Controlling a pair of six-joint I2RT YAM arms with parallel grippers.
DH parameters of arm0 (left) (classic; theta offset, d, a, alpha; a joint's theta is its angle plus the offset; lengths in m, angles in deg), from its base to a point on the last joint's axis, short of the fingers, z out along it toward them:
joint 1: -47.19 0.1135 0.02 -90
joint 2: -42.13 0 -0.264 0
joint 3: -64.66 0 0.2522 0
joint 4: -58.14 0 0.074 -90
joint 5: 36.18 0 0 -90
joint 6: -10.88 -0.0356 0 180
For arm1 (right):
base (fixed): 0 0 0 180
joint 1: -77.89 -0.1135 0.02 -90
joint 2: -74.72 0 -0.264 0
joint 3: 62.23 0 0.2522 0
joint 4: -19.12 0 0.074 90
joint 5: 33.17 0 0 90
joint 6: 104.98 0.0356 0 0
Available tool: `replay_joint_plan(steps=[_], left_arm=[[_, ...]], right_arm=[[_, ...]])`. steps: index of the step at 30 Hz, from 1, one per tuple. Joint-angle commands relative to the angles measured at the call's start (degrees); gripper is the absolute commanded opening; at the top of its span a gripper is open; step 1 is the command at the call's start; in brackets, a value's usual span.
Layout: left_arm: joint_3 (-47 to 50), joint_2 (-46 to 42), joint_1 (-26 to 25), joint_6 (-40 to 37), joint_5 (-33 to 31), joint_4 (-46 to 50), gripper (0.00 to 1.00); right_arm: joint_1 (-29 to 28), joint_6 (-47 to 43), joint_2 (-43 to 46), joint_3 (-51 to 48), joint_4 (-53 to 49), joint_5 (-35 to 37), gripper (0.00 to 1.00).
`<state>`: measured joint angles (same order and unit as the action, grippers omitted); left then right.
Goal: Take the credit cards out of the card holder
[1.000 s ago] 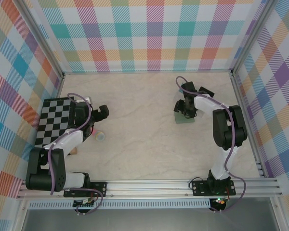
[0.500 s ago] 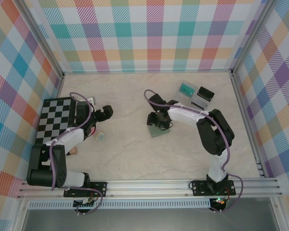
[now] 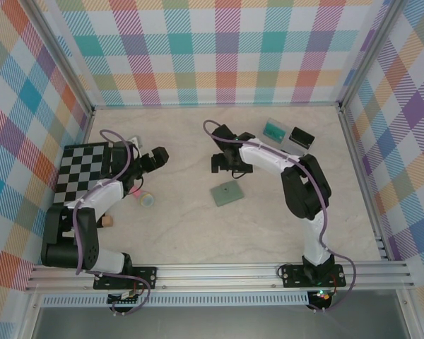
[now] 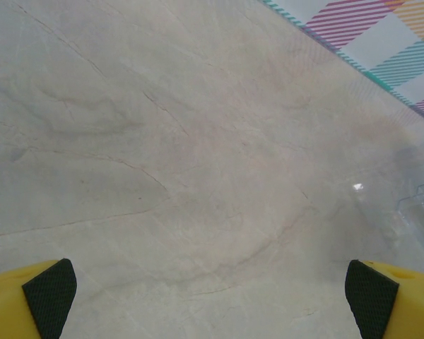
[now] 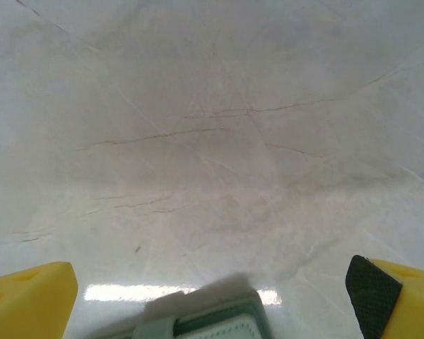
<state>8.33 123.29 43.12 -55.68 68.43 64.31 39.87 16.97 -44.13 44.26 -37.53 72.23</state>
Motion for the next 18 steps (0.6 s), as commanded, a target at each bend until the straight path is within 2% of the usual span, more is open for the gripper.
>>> replay_joint_plan(steps=[1, 9, 18], left_arm=[[-1.12, -2.19, -1.14, 4.74, 1.91, 5.78, 1.0], [0.17, -3.76, -3.97, 9.76, 4.19, 8.39, 1.0], [0.62, -3.87, -7.78, 15.26, 6.82, 9.92, 1.0]], right_arm=[[-0.08, -2.4, -1.93, 1.69, -5.79, 2.73, 0.99], [0.68, -1.72, -3.78, 0.28, -10.09, 4.98, 0.94], [0.84, 0.81, 2.8, -9.3, -11.11, 4.79, 0.93]])
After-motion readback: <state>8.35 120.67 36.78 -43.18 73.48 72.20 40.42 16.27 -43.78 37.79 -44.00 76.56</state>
